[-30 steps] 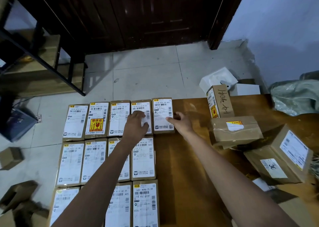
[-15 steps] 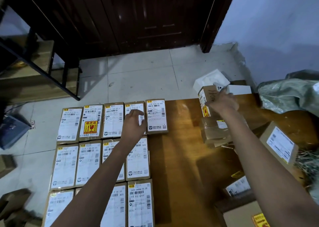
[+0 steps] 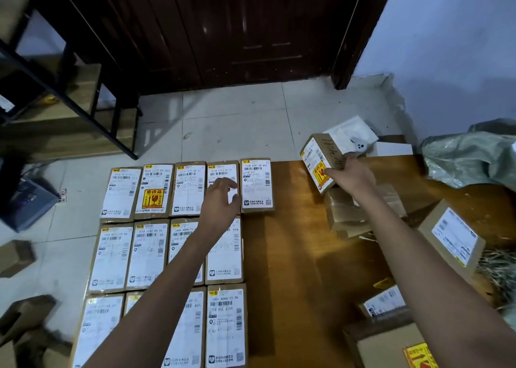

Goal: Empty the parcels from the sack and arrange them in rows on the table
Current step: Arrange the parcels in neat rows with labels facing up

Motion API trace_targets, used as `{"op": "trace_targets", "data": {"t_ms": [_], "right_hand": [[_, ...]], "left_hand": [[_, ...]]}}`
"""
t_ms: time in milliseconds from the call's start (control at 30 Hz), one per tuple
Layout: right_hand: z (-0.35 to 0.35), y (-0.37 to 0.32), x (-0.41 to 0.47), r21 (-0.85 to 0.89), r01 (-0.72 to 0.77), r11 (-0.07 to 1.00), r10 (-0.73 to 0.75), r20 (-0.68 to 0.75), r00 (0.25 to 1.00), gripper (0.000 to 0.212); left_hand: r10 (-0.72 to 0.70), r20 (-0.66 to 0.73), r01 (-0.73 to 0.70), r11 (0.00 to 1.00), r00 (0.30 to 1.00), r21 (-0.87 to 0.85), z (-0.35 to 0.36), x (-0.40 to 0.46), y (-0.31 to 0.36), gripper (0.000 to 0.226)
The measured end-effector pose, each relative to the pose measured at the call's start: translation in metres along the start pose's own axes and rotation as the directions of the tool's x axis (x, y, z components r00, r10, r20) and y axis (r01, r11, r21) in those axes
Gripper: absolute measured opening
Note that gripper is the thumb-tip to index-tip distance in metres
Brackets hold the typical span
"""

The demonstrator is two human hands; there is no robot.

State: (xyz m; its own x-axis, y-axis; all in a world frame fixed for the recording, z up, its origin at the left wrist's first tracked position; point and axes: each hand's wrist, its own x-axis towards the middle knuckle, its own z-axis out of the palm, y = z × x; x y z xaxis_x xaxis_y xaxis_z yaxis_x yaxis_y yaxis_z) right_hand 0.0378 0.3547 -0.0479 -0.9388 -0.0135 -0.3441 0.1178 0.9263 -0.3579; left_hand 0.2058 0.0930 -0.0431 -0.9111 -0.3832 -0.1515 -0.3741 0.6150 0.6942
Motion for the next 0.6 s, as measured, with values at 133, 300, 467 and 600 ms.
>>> {"op": "trace_targets", "data": {"t_ms": [133, 300, 467, 600], "right_hand": [[-0.001, -0.008, -0.005, 0.307, 0.01, 0.952, -0.016, 0.019, 1.0, 0.065], [-0.007, -0.028, -0.019, 0.632, -0.008, 0.775, -0.041, 0.064, 0.997, 0.065], [-0.001, -0.043, -0.058, 0.798, -0.052, 0.6, -0.099, 0.138, 0.986, 0.038], [0.026, -0.039, -0.097, 0.832, -0.191, 0.522, -0.115, 0.29, 0.95, 0.026]], "left_hand": [[-0.001, 0.013, 0.001, 1.0, 1.0, -0.021, 0.0, -0.004, 0.004, 0.022], [-0.025, 0.041, 0.028, 0.997, 0.999, -0.073, -0.001, -0.004, 0.01, 0.016], [-0.047, 0.068, 0.06, 0.976, 0.997, -0.207, -0.002, -0.005, 0.026, 0.012], [-0.107, 0.182, 0.157, 0.945, 0.978, -0.288, -0.002, -0.011, 0.034, 0.029]]}}
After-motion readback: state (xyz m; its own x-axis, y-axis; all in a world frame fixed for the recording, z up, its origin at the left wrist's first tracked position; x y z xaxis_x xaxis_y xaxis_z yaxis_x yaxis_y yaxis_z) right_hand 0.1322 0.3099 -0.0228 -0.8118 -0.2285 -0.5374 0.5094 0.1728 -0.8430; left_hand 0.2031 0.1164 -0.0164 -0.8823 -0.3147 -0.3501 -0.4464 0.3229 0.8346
